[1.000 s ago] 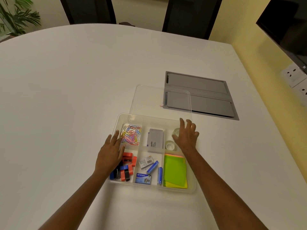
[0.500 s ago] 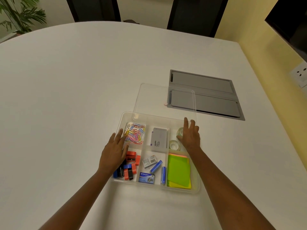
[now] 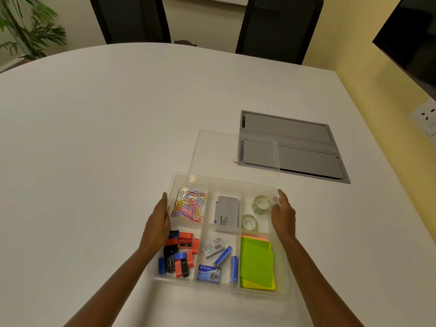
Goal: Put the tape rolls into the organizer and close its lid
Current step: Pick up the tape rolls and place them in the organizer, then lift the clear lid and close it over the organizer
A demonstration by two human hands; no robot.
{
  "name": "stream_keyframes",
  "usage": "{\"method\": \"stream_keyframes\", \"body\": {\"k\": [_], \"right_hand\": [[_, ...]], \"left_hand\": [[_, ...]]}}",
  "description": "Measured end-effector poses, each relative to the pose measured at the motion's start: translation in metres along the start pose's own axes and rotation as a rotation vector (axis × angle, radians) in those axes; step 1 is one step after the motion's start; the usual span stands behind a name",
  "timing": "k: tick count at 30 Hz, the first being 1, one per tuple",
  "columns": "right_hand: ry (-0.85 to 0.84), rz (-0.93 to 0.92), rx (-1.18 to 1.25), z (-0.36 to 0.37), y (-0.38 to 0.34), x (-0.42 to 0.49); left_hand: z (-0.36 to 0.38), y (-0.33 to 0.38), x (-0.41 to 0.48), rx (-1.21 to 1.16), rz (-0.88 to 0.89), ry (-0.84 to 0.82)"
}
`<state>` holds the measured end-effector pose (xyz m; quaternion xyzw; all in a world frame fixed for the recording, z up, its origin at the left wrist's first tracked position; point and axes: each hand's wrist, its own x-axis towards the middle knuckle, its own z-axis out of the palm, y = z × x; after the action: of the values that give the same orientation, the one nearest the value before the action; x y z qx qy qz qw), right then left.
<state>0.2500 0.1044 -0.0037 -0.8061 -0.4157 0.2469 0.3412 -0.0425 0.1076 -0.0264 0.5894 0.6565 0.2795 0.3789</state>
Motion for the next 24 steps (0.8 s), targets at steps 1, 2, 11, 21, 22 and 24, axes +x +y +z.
{"method": "stream_keyframes", "body": {"k": [1, 2, 11, 21, 22, 24], "right_hand": [[0.002, -0.003, -0.003, 0.000, -0.001, 0.002], [0.003, -0.007, -0.005, 0.000, -0.002, 0.004], [0.057, 0.071, 0.044, -0.009, -0.010, 0.043], [-0.104, 0.304, -0.152, -0.011, -0.007, 0.117], [-0.104, 0.312, -0.162, -0.010, -0.008, 0.121], [-0.105, 0.323, -0.144, -0.007, -0.008, 0.128]], "left_hand": [[0.001, 0.000, 0.003, 0.003, 0.002, -0.002], [0.002, 0.001, 0.005, 0.003, 0.007, -0.005], [0.002, 0.022, 0.045, -0.180, -0.067, 0.037], [-0.009, 0.066, 0.142, -0.270, -0.310, -0.181], [-0.008, 0.070, 0.147, -0.268, -0.316, -0.193], [-0.005, 0.075, 0.156, -0.281, -0.329, -0.201]]}}
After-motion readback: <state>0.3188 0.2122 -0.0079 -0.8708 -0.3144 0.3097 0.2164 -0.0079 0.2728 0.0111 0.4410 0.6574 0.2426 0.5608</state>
